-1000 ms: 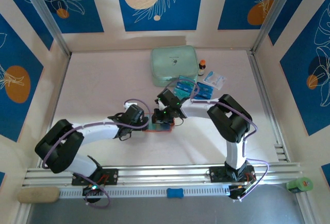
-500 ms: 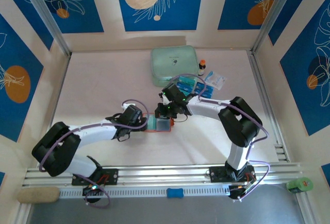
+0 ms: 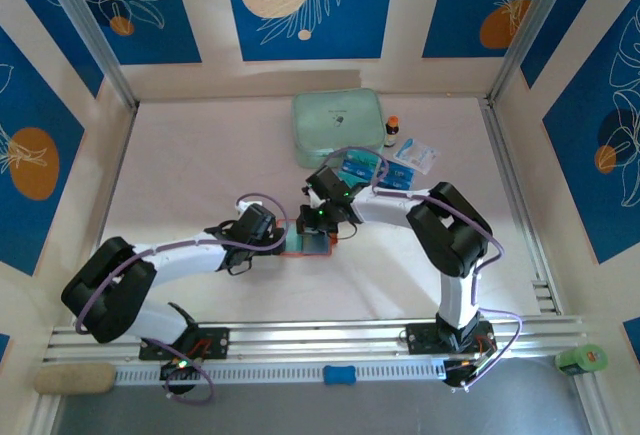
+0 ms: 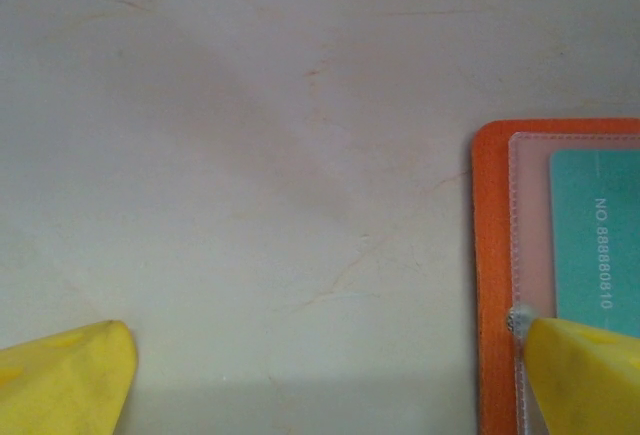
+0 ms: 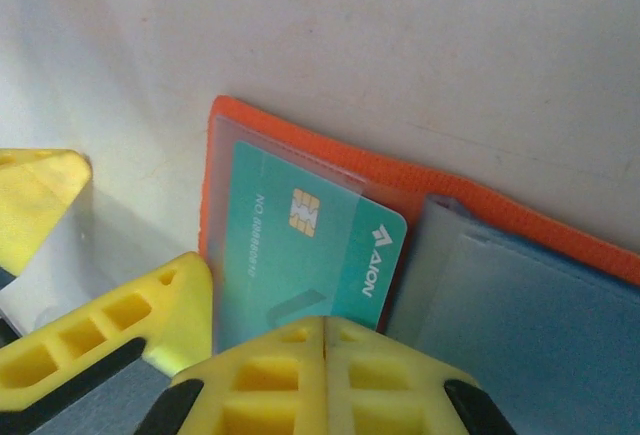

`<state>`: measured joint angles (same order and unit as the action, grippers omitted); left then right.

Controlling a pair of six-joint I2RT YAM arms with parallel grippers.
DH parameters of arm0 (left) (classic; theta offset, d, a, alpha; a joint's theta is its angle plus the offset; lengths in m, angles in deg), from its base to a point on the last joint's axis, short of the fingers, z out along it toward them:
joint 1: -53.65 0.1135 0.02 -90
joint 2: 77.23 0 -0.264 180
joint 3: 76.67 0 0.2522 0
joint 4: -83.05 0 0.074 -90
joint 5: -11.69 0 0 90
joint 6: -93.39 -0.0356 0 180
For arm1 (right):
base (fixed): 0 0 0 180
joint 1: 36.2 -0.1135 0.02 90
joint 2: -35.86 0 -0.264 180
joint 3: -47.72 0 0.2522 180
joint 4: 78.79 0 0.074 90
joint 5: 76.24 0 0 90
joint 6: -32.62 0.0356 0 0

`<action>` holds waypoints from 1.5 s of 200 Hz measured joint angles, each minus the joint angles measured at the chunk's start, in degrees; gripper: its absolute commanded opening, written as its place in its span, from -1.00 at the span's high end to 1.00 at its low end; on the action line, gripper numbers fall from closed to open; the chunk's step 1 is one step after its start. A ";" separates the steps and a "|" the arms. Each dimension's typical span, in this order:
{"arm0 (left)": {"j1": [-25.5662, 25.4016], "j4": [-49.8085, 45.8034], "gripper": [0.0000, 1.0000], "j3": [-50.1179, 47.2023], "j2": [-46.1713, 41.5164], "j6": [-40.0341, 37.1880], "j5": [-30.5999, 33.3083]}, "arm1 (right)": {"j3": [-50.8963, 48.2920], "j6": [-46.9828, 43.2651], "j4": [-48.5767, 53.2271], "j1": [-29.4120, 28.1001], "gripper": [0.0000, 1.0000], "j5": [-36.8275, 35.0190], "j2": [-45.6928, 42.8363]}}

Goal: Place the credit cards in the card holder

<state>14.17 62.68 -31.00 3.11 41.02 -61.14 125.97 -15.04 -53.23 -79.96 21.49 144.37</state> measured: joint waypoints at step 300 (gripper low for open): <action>4.02 -4.33 -1.00 0.55 0.42 -2.14 0.70 | 2.38 2.19 -0.61 -0.79 1.00 1.31 2.45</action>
<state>18.19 58.35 -30.46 3.52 38.88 -60.44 128.36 -12.85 -53.85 -80.75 22.80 146.82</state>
